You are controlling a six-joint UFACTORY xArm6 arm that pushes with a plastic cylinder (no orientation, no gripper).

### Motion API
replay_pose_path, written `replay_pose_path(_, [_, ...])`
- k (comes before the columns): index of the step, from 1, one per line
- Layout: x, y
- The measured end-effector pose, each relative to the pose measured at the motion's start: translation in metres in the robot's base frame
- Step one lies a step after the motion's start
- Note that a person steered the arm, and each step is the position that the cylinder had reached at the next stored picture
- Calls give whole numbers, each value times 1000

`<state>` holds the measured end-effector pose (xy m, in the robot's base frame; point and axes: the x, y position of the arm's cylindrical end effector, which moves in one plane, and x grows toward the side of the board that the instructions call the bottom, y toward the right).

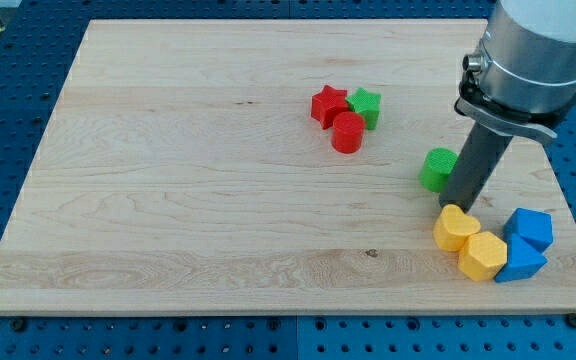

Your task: Slide the green star towards green star

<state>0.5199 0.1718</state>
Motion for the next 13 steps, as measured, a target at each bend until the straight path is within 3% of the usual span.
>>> replay_pose_path(10, [-5, 29])
replay_pose_path(13, [-30, 12])
